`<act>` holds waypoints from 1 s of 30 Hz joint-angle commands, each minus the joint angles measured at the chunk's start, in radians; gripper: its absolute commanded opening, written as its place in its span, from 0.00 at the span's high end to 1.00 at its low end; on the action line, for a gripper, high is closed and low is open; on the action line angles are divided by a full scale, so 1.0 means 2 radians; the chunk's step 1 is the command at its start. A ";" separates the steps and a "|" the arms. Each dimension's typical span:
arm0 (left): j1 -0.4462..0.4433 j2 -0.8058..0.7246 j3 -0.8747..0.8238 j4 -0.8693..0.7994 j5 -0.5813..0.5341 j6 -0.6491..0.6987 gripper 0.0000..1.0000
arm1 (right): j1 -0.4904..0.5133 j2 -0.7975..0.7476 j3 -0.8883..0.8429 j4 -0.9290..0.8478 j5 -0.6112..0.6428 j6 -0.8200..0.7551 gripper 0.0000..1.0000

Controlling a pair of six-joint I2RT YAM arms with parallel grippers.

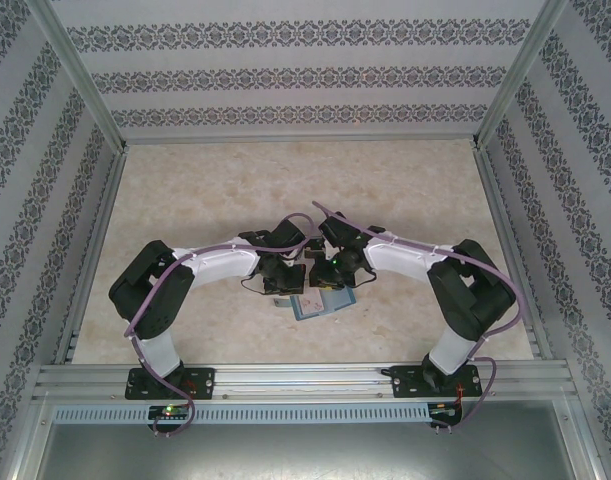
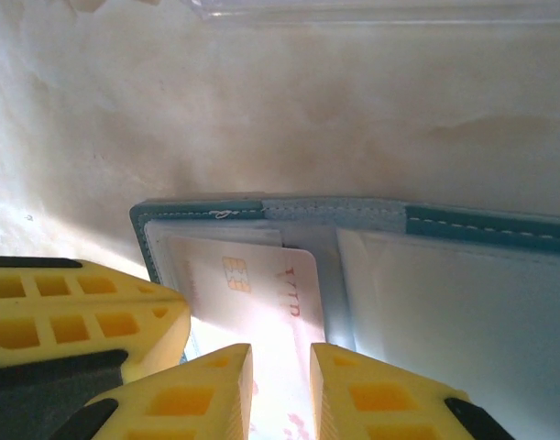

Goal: Take the credit cards out of the card holder

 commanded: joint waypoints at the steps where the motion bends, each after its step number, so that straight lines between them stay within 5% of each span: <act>1: -0.006 -0.008 -0.008 -0.001 0.012 -0.010 1.00 | -0.008 0.017 0.005 0.008 -0.015 -0.004 0.76; 30: -0.007 0.039 -0.016 -0.021 -0.021 0.004 1.00 | -0.043 -0.005 -0.064 0.136 -0.132 0.031 0.84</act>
